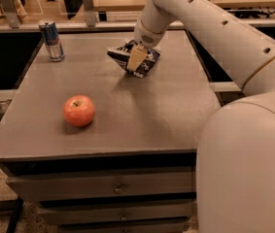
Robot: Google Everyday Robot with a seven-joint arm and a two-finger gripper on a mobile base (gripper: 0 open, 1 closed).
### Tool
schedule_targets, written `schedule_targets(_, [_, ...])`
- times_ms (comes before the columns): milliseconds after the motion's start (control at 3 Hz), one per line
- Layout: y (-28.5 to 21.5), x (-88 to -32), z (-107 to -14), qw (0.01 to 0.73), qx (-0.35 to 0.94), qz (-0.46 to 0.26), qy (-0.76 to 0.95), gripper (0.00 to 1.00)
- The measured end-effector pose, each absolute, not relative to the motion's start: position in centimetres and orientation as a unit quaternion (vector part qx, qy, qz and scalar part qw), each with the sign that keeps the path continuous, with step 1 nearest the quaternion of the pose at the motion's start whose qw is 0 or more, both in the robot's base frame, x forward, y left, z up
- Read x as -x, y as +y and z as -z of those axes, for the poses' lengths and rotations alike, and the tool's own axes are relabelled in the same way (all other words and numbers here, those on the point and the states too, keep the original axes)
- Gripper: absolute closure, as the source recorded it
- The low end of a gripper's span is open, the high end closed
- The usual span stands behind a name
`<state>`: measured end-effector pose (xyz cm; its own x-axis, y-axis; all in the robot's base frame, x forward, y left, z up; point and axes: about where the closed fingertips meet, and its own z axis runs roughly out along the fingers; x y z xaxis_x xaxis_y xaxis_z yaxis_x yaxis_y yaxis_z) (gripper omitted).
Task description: Move blue chip bag near redbull can
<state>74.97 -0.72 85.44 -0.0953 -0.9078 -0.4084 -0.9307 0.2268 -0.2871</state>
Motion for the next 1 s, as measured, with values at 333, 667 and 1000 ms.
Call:
schedule_targets(333, [-0.59, -74.98, -85.12, 0.255, 0.622, -0.023, 0.74, 0.63])
schedule_targets(667, [-0.44, -74.99, -84.78, 0.253, 0.623, -0.025, 0.74, 0.87])
schedule_targets(1000, [-0.35, -75.0, -84.59, 0.252, 0.624, -0.026, 0.74, 1.0])
